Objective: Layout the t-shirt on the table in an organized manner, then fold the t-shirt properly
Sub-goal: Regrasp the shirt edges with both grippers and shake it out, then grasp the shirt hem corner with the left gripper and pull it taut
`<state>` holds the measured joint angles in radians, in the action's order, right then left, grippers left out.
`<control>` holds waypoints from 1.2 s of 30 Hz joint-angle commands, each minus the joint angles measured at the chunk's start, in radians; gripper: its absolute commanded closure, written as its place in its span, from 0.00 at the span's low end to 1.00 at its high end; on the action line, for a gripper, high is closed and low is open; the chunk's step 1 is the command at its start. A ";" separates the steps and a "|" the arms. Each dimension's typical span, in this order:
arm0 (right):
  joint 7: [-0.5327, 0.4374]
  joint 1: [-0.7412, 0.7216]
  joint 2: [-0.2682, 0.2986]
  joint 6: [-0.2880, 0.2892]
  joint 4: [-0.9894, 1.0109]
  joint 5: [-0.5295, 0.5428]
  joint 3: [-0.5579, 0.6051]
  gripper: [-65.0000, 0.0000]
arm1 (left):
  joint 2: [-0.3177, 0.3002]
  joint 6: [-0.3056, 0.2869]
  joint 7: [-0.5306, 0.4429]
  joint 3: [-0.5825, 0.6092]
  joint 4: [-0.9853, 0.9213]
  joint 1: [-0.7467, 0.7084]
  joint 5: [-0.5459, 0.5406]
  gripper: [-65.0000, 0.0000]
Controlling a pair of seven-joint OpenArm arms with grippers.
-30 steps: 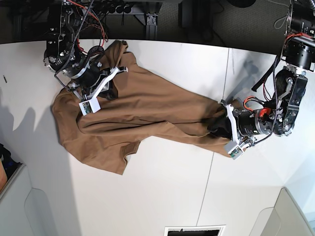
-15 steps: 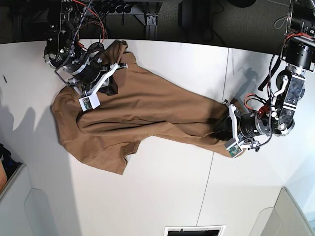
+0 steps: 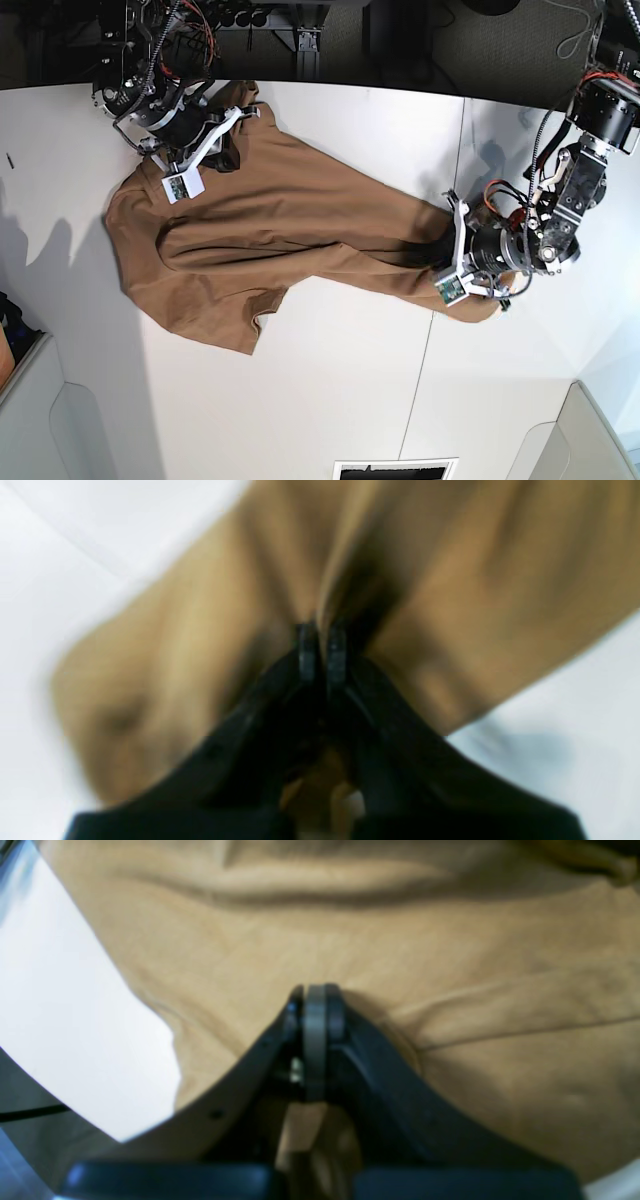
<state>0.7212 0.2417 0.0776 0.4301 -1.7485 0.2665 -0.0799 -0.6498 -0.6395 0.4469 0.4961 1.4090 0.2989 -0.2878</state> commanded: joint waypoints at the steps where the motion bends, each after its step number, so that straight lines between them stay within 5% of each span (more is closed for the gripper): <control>1: 0.010 0.008 0.015 0.000 -0.014 -0.009 -0.001 1.00 | -0.029 0.010 -0.016 -0.014 0.040 0.034 -0.008 1.00; 6: 0.017 0.021 0.067 0.000 -0.014 -0.009 -0.001 1.00 | -0.087 0.010 -0.017 -0.014 0.164 0.059 -0.008 1.00; 13: 0.028 0.044 0.160 0.000 -0.014 -0.019 -0.003 1.00 | -0.090 0.011 -0.034 -0.014 0.167 0.142 0.008 1.00; 24: 0.046 0.055 0.239 -0.007 -0.014 -0.020 -0.089 1.00 | 0.011 -0.002 -0.279 -0.012 -0.225 0.300 0.219 1.00; 30: 0.055 0.056 0.238 -0.007 -0.014 0.022 -0.119 1.00 | 0.076 -0.034 -0.532 -0.012 -0.447 0.373 0.278 0.40; 36: 0.039 0.052 0.238 -0.007 -0.019 0.074 -0.119 1.00 | 0.105 -0.035 -0.436 -0.012 -0.468 0.391 0.216 0.40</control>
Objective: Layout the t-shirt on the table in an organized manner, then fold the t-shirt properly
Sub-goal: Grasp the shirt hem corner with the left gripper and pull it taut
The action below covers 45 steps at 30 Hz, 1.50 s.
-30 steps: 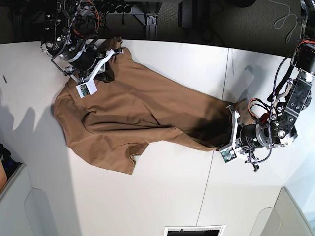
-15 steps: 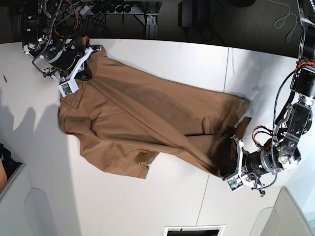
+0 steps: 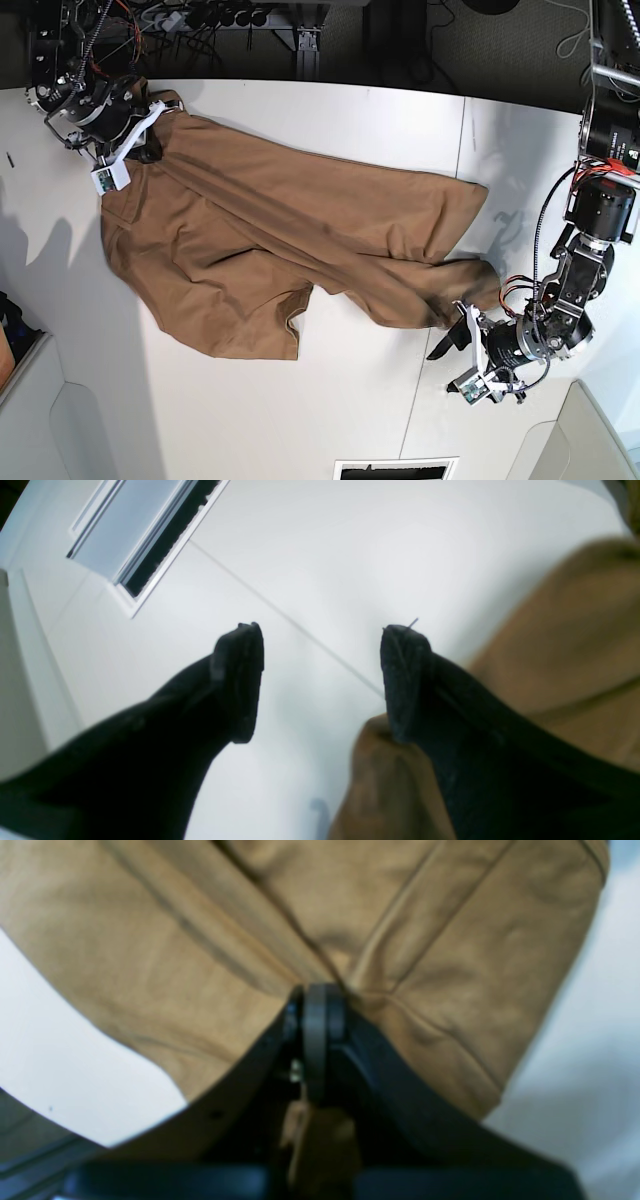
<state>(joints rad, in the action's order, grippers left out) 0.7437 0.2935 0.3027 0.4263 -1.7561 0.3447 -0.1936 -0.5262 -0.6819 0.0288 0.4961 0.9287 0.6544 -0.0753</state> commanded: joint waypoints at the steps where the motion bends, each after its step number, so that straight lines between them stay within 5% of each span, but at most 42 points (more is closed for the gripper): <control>1: 0.005 -0.002 0.013 -0.003 -0.018 -0.003 -0.009 1.00 | -0.022 0.007 0.034 -0.012 0.013 0.035 -0.039 0.40; 5: -0.063 -0.005 0.013 -0.003 -0.074 -0.002 -0.045 1.00 | -0.070 -0.016 0.195 -0.012 0.039 0.028 -0.194 0.40; 10: -0.090 -0.099 0.013 -0.003 -0.111 0.040 -0.081 1.00 | -0.201 -0.016 0.239 -0.012 0.133 -0.025 -0.397 0.40; 15: -0.093 -0.250 0.000 -0.004 -0.048 0.037 -0.080 1.00 | -0.296 -0.016 0.281 -0.012 0.311 -0.182 -0.429 0.40; 19: -0.094 -0.396 -0.022 -0.003 0.107 0.035 -0.061 1.00 | -0.302 -0.016 0.290 -0.012 0.443 -0.320 -0.430 0.42; 24: -0.113 -0.541 -0.044 -0.003 0.335 -0.014 0.006 1.00 | -0.300 -0.016 0.291 -0.012 0.541 -0.465 -0.388 0.78; 27: -0.115 -0.628 -0.055 -0.003 0.460 -0.048 0.046 1.00 | -0.287 -0.016 0.291 -0.012 0.545 -0.500 -0.375 0.90; 30: -0.116 -0.695 -0.056 -0.003 0.582 -0.089 0.086 1.00 | -0.266 -0.016 0.306 -0.012 0.545 -0.523 -0.350 0.90; 37: -0.145 -0.719 -0.035 -0.023 0.689 -0.169 0.098 1.00 | -0.262 -0.016 0.510 -0.012 0.545 -0.628 -0.372 0.90; 45: -0.145 -0.717 0.077 -0.064 0.689 -0.169 0.097 1.00 | -0.272 -0.016 0.540 -0.012 0.545 -0.766 -0.457 0.90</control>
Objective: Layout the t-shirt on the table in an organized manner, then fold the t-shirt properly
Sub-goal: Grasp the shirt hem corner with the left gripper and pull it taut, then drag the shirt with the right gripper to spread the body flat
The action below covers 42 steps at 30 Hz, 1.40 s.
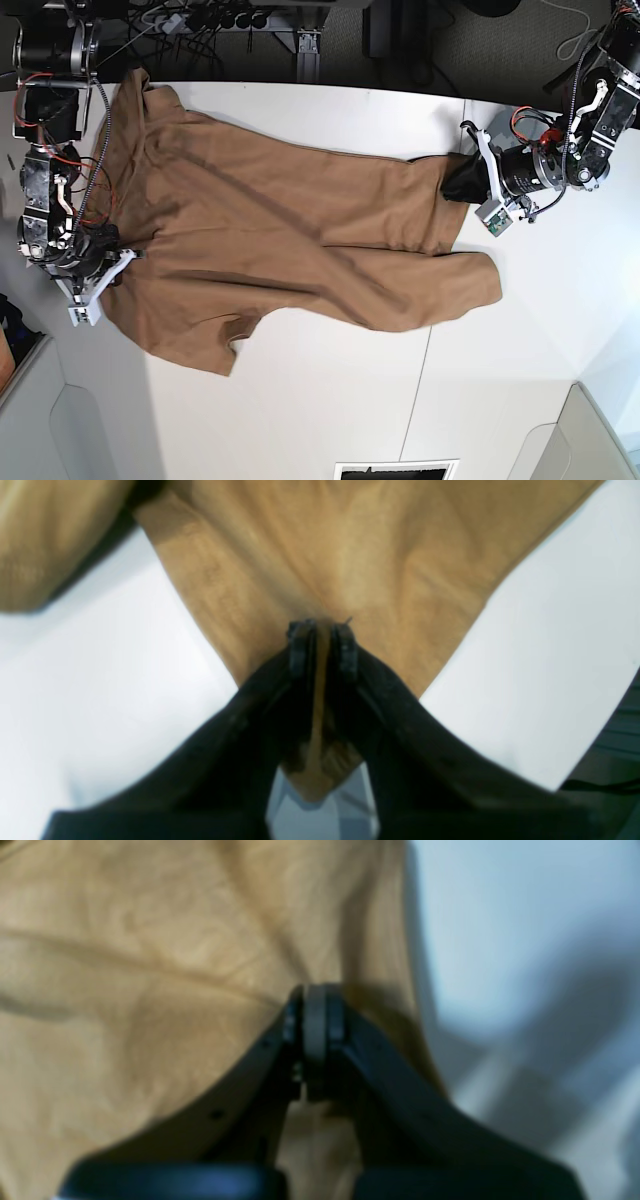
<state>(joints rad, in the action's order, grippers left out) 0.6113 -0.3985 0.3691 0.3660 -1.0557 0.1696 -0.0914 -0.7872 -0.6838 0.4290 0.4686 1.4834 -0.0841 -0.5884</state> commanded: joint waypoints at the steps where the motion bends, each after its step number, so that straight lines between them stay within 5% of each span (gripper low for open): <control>1: -0.012 -0.024 0.021 -0.004 -0.012 0.006 -0.005 1.00 | -0.011 -0.014 0.153 0.015 -0.010 -0.037 0.052 0.90; 12: -0.002 -0.019 0.051 -0.004 -0.020 0.066 -0.010 1.00 | -0.011 -0.014 0.350 0.015 -0.009 -0.105 -0.220 0.90; 17: 0.021 -0.019 0.043 -0.002 -0.116 0.164 -0.019 1.00 | -0.011 -0.014 0.353 0.001 -0.003 -0.103 -0.230 0.90; 24: 0.110 -0.018 -0.032 0.088 -0.247 0.288 0.008 1.00 | -0.011 -0.014 0.353 -0.062 -0.003 -0.101 -0.230 0.90; 33: 0.053 -0.017 -0.176 0.093 -0.175 0.111 0.264 1.00 | -0.011 -0.014 0.354 -0.105 -0.003 -0.101 -0.230 0.90; 42: -0.080 -0.042 -0.168 -0.036 -0.017 -0.100 0.347 1.00 | -0.011 -0.014 0.362 -0.105 -0.003 -0.108 -0.193 0.90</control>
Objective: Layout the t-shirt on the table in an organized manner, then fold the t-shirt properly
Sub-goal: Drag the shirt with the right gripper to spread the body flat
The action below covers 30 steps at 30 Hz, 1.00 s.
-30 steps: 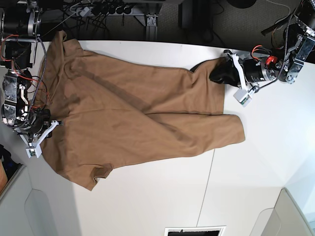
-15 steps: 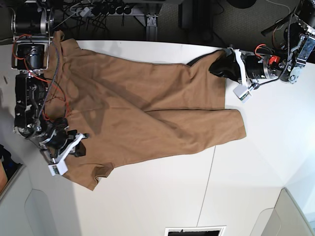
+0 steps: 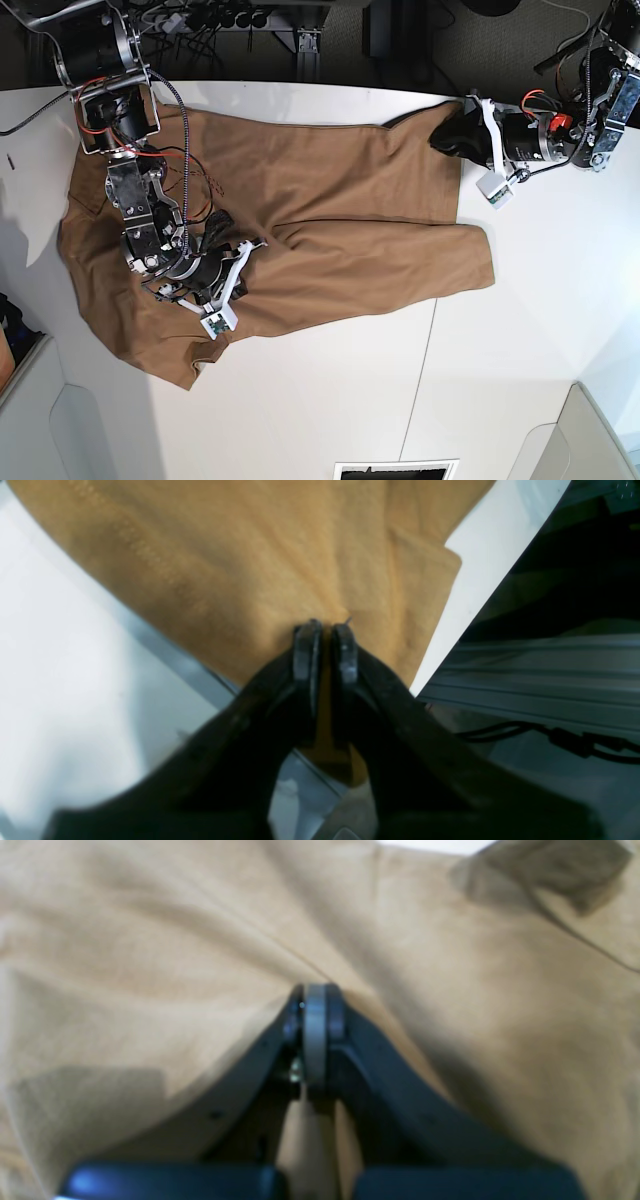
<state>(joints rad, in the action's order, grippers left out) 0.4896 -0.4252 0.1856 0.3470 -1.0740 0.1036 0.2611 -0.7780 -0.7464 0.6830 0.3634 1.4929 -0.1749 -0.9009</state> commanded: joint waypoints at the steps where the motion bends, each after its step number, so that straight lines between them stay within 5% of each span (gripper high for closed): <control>1: 0.041 -0.022 0.024 -0.032 0.011 -0.034 -0.010 1.00 | -0.020 0.048 0.108 0.001 -0.013 -0.017 0.120 0.90; 9: 0.042 -0.095 0.096 -0.063 0.053 -0.012 -0.097 1.00 | -0.020 0.048 0.115 0.001 -0.013 -0.045 0.120 0.90; 18: 0.046 -0.103 0.100 -0.037 0.015 0.111 -0.140 1.00 | -0.021 0.048 0.115 0.001 -0.013 -0.041 0.120 0.89; 25: 0.166 -0.103 0.101 -0.036 -0.169 0.126 -0.151 1.00 | -0.039 0.048 0.115 -0.040 0.018 -0.041 0.120 0.71; 30: 0.218 -0.073 0.120 -0.037 -0.252 0.169 -0.153 1.00 | -0.059 0.048 0.108 -0.186 0.150 -0.041 0.112 0.69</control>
<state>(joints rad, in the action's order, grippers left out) 0.7197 -0.4763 0.2939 0.3122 -1.3113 0.2687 0.1169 -0.8169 -0.7086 0.7929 0.1864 1.6321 -0.2226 -0.7918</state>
